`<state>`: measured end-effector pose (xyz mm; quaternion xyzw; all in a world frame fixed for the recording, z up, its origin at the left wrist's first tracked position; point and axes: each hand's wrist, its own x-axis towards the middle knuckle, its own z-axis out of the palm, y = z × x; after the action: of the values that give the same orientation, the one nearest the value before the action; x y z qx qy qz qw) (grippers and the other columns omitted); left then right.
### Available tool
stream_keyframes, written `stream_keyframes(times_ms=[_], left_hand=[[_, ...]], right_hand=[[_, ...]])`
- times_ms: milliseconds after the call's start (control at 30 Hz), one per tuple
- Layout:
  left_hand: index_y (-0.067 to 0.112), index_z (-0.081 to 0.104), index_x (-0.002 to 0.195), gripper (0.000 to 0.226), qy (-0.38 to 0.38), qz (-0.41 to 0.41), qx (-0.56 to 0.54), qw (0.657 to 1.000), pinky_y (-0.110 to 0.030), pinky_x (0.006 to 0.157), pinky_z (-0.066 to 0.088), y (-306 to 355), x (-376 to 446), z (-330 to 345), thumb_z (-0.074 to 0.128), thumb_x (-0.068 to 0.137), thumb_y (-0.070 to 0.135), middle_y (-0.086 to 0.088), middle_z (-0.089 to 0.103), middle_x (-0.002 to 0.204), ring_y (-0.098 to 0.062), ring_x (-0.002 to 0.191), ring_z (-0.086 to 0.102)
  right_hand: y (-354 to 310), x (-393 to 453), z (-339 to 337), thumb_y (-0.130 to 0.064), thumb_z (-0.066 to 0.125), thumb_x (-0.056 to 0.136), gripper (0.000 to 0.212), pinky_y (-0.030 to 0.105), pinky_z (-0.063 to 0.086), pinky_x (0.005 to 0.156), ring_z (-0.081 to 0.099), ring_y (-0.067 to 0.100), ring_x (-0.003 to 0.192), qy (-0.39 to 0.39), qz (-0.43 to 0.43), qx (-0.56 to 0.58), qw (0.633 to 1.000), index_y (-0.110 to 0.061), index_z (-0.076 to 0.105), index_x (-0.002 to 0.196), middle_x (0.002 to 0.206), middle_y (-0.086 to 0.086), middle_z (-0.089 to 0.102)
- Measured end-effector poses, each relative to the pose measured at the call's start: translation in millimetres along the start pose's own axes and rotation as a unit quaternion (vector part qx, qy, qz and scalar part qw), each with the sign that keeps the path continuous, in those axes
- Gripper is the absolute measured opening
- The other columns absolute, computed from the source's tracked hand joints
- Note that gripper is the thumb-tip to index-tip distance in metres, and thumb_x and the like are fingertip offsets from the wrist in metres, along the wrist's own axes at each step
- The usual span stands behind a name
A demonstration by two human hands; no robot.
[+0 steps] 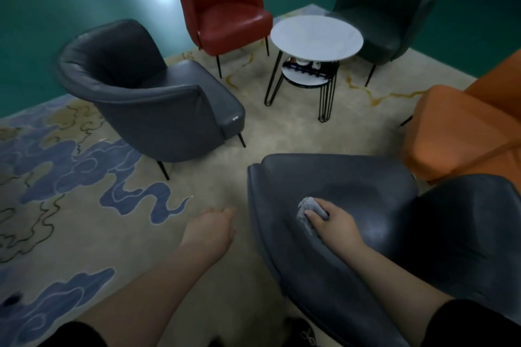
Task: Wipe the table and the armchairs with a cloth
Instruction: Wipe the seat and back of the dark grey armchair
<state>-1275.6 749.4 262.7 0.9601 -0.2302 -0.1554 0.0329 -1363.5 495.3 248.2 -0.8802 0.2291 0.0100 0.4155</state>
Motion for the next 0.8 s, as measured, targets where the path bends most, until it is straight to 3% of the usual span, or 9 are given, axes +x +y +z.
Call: stream_keyframes(times_ms=[100, 300, 467, 633, 800], left_hand=[[0.026, 0.045, 0.133, 0.041, 0.011, -0.018, -0.005, 1.0, -0.033, 0.09, 0.046, -43, -6, -7, 0.046, 0.094, 0.037, -0.001, 0.057, 0.125, -0.02, 0.116, 0.051], [0.029, 0.042, 0.137, 0.045, 0.04, -0.059, -0.016, 0.997, -0.033, 0.087, 0.047, -131, -28, -21, 0.047, 0.094, 0.04, 0.0, 0.059, 0.123, -0.021, 0.112, 0.054], [0.029, 0.045, 0.133, 0.041, 0.053, -0.088, -0.04, 0.994, -0.032, 0.085, 0.047, -187, -33, -31, 0.047, 0.093, 0.036, 0.0, 0.06, 0.118, -0.021, 0.109, 0.056], [0.027, 0.048, 0.131, 0.038, 0.062, -0.1, -0.053, 0.992, -0.032, 0.089, 0.047, -212, -13, -38, 0.047, 0.093, 0.035, 0.002, 0.061, 0.121, -0.02, 0.111, 0.055], [0.026, 0.053, 0.113, 0.024, 0.067, -0.088, -0.044, 0.993, -0.032, 0.078, 0.047, -213, 31, -51, 0.044, 0.094, 0.036, 0.002, 0.063, 0.108, -0.02, 0.099, 0.059]], right_hand=[[-25, 1, 25, -0.034, 0.059, 0.088, 0.021, 0.018, 0.041, 0.073, 0.058, 0.005, 0.088, 0.008, -0.002, 0.011, 1.0, -0.036, 0.065, 0.109, 0.092, -0.018, 0.063], [-77, 3, 76, -0.035, 0.057, 0.09, 0.015, 0.006, 0.039, 0.054, 0.059, -0.001, 0.077, 0.023, 0.011, 0.049, 0.998, -0.042, 0.062, 0.103, 0.082, -0.023, 0.062], [-110, 14, 110, -0.033, 0.056, 0.091, 0.025, 0.003, 0.038, 0.049, 0.056, -0.006, 0.07, 0.029, 0.018, 0.061, 0.998, -0.031, 0.064, 0.115, 0.088, -0.012, 0.066], [-134, 32, 119, -0.03, 0.058, 0.091, 0.019, -0.001, 0.037, 0.051, 0.054, -0.015, 0.062, 0.03, 0.011, 0.067, 0.997, -0.036, 0.063, 0.108, 0.076, -0.025, 0.059], [-147, 73, 122, -0.029, 0.057, 0.092, 0.018, 0.004, 0.039, 0.048, 0.06, -0.006, 0.066, 0.009, 0.006, 0.074, 0.997, -0.038, 0.064, 0.104, 0.084, -0.015, 0.067]])
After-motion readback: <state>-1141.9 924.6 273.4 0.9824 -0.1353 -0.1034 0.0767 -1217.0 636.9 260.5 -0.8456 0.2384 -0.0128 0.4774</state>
